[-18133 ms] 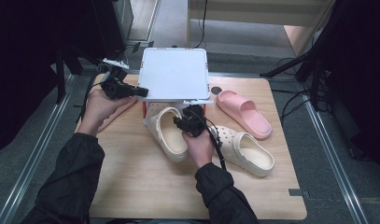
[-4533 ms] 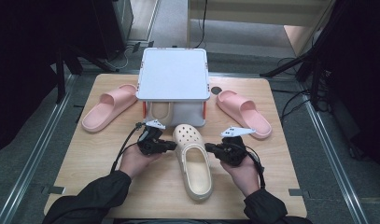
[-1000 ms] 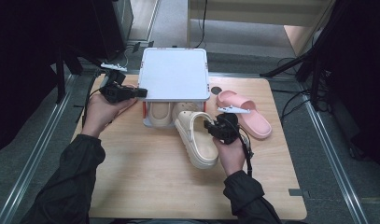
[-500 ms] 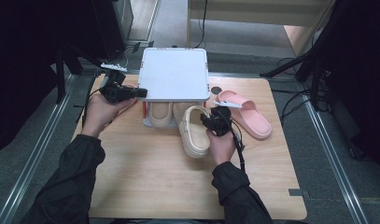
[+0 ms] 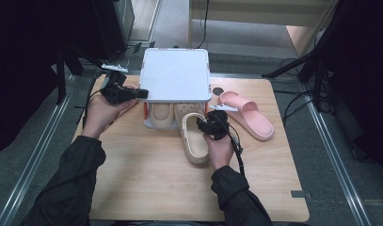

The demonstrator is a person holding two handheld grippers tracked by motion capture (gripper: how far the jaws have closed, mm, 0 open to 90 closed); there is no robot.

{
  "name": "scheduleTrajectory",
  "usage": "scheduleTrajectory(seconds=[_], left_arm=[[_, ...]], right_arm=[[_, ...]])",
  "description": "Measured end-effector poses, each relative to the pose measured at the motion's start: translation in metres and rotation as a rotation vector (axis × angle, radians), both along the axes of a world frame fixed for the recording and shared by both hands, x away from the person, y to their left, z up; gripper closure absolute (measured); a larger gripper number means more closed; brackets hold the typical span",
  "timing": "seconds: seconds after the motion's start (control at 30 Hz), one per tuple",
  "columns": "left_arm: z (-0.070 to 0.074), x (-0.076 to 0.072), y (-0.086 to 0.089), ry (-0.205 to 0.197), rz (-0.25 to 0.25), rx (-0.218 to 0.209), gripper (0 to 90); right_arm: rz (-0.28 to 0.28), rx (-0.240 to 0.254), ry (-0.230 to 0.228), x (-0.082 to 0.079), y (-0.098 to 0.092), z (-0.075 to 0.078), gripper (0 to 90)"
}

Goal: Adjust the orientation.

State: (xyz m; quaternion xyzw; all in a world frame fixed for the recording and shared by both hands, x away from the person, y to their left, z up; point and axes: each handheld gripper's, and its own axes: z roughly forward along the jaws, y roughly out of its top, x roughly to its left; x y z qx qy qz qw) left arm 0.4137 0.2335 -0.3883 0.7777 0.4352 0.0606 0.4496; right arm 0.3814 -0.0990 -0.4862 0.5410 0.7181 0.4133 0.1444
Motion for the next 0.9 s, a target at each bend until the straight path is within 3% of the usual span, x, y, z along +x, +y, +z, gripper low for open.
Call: scheduleTrajectory(seconds=[0.2, 0.3, 0.43, 0.67, 0.73, 0.87, 0.9], left_arm=[[0.000, 0.000, 0.000, 0.000, 0.005, -0.003, 84.1], [0.000, 0.000, 0.000, 0.001, 0.006, -0.004, 83.9], [0.000, 0.000, -0.001, 0.000, 0.006, -0.004, 83.9], [0.000, -0.001, -0.001, -0.006, 0.009, 0.004, 84.1], [0.000, -0.001, -0.001, -0.007, 0.010, 0.003, 84.1], [0.000, -0.001, -0.001, -0.008, 0.011, 0.003, 84.2], [0.000, -0.002, -0.001, -0.008, 0.011, 0.005, 84.2]], right_arm=[[0.050, 0.034, -0.022, -0.010, -0.009, 0.011, 57.2], [0.078, 0.026, -0.035, -0.018, -0.017, 0.018, 61.9], [0.111, 0.054, -0.043, -0.029, -0.025, 0.023, 72.0], [0.182, 0.041, -0.048, -0.050, -0.028, 0.019, 82.3], [0.220, 0.025, -0.048, -0.065, -0.028, 0.014, 87.6], [0.241, 0.020, -0.045, -0.080, -0.031, 0.007, 90.0], [0.250, 0.022, -0.034, -0.090, -0.034, 0.000, 90.0]])
